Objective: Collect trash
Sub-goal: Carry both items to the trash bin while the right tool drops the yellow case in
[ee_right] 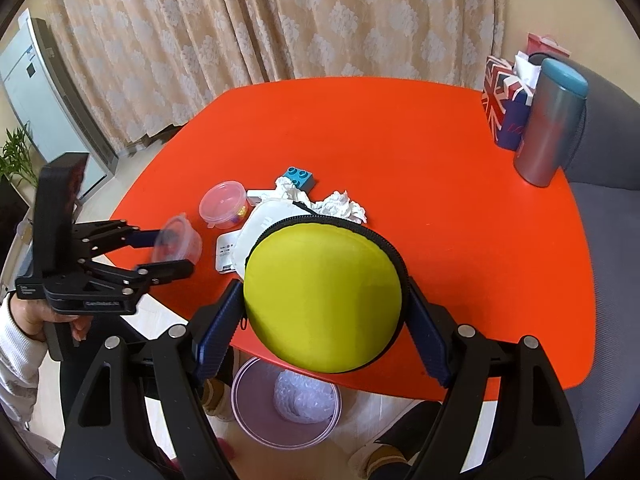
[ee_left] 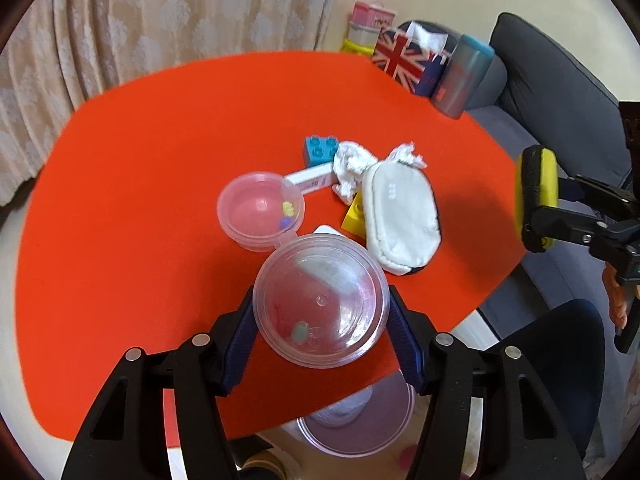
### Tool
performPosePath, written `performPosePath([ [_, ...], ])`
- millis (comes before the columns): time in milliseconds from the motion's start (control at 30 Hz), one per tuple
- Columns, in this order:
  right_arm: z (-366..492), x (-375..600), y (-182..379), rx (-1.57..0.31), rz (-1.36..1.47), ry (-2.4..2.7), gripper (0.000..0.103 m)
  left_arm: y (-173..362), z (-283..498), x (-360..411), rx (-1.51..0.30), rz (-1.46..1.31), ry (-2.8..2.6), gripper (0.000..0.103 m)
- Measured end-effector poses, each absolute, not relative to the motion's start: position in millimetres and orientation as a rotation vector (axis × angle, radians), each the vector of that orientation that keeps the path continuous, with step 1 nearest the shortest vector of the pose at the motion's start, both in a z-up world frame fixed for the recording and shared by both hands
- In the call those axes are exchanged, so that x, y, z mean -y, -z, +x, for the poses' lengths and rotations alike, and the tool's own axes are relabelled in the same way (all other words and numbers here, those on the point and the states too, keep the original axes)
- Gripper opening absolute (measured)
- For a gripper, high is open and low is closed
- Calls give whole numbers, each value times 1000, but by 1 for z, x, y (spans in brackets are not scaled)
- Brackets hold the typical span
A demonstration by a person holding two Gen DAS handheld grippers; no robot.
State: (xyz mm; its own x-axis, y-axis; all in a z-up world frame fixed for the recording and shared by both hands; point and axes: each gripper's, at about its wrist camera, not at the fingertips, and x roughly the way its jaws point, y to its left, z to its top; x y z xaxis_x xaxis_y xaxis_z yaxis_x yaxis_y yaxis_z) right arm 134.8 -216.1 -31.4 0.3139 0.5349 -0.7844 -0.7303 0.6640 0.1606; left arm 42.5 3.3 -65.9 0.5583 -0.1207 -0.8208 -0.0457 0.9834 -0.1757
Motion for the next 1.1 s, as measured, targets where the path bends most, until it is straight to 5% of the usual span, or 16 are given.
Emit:
performPosePath([
  [500, 65, 240, 17, -875, -272, -885, 77, 30, -26, 31, -880, -128, 61, 59],
  [1100, 14, 225, 70, -997, -329, -979, 79, 48, -74, 41, -908, -156, 79, 59],
])
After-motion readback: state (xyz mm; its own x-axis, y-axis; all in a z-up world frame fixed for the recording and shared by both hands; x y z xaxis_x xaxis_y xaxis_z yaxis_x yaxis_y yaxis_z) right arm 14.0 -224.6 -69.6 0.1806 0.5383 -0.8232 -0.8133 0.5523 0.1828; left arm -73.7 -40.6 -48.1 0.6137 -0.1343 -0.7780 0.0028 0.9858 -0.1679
